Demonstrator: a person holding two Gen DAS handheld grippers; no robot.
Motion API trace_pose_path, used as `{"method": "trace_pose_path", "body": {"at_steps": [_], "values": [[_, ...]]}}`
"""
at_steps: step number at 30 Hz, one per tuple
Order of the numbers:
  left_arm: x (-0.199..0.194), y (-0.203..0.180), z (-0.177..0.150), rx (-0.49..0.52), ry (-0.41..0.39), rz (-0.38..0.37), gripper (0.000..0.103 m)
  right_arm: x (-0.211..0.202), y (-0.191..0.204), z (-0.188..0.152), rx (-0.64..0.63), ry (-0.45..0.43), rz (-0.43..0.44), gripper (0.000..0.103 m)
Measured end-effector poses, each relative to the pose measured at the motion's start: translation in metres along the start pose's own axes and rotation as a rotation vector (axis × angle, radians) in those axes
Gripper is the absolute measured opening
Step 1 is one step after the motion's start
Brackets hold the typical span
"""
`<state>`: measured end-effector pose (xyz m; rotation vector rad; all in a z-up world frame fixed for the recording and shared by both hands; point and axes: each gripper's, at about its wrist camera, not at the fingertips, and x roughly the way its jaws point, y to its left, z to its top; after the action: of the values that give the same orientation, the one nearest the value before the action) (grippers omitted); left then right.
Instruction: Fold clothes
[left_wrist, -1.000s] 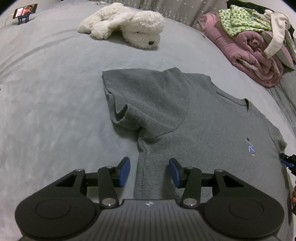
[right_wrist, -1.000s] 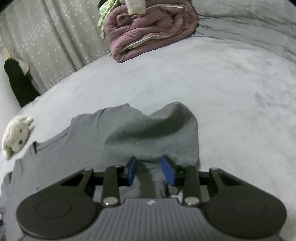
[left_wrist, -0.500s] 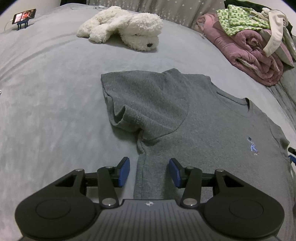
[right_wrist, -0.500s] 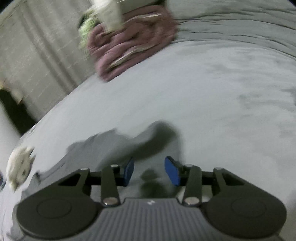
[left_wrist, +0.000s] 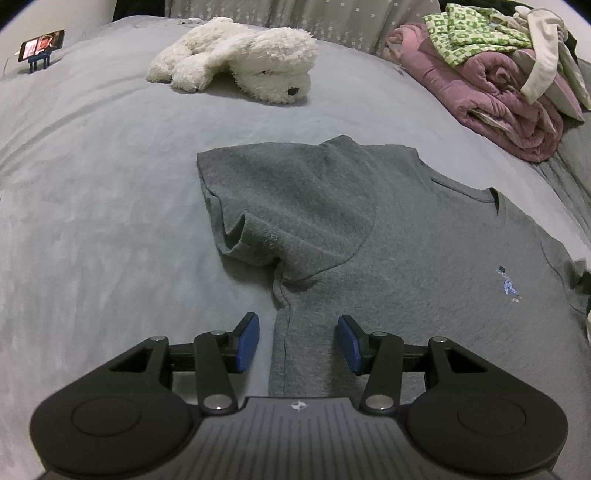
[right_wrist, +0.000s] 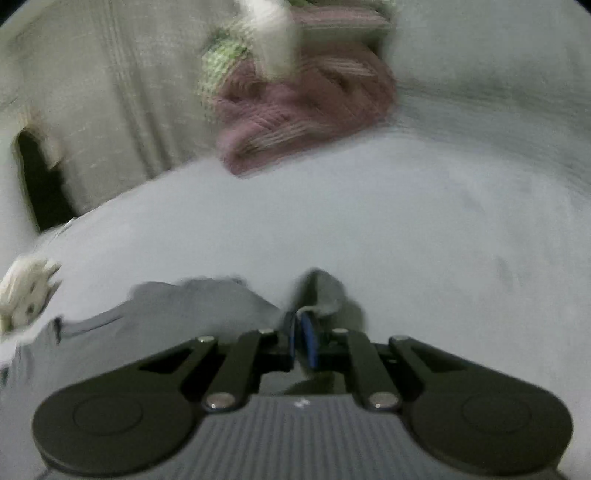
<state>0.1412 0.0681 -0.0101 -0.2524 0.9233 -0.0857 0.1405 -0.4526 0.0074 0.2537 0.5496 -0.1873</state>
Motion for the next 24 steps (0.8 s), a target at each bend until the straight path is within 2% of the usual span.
{"method": "trace_pose_path", "body": {"at_steps": [2, 6, 9, 11, 13, 16, 18, 20, 21, 22, 23, 24], "values": [[0.0, 0.0, 0.0, 0.003, 0.0, -0.001, 0.046, -0.009, 0.027, -0.003, -0.131, -0.017, 0.039, 0.007], [0.0, 0.001, 0.0, 0.003, -0.001, -0.006, 0.046, -0.011, 0.073, -0.023, -0.371, 0.105, 0.139, 0.007], [0.0, 0.0, 0.0, 0.008, -0.001, -0.005, 0.046, -0.014, 0.097, -0.045, -0.575, 0.191, 0.149, 0.009], [0.0, 0.0, 0.0, 0.01, 0.0, -0.005, 0.046, -0.019, 0.103, -0.051, -0.628, 0.209, 0.166, 0.013], [0.0, 0.0, 0.0, 0.009, 0.0, -0.005, 0.046, -0.026, 0.096, -0.043, -0.59, 0.185, 0.194, 0.023], [0.0, 0.0, 0.0, 0.01, -0.001, -0.005, 0.046, -0.037, 0.067, -0.013, -0.419, 0.114, 0.187, 0.037], [0.0, -0.001, -0.001, 0.012, -0.001, -0.002, 0.047, -0.036, 0.037, 0.005, -0.252, 0.09, 0.133, 0.056], [0.0, -0.002, 0.0, 0.016, -0.002, 0.003, 0.047, -0.026, 0.003, 0.017, -0.072, 0.1, 0.096, 0.054], [0.0, -0.002, 0.0, 0.019, -0.002, 0.005, 0.047, -0.019, -0.013, 0.021, 0.007, 0.112, 0.082, 0.042], [0.001, -0.003, 0.0, 0.021, -0.002, 0.006, 0.047, -0.012, -0.027, 0.022, 0.053, 0.124, 0.055, 0.036], [0.001, -0.003, 0.0, 0.023, -0.002, 0.007, 0.048, -0.006, -0.035, 0.022, 0.059, 0.137, 0.016, 0.027], [0.001, -0.003, 0.0, 0.023, -0.002, 0.007, 0.048, -0.003, -0.036, 0.02, 0.019, 0.142, -0.012, 0.026]]}}
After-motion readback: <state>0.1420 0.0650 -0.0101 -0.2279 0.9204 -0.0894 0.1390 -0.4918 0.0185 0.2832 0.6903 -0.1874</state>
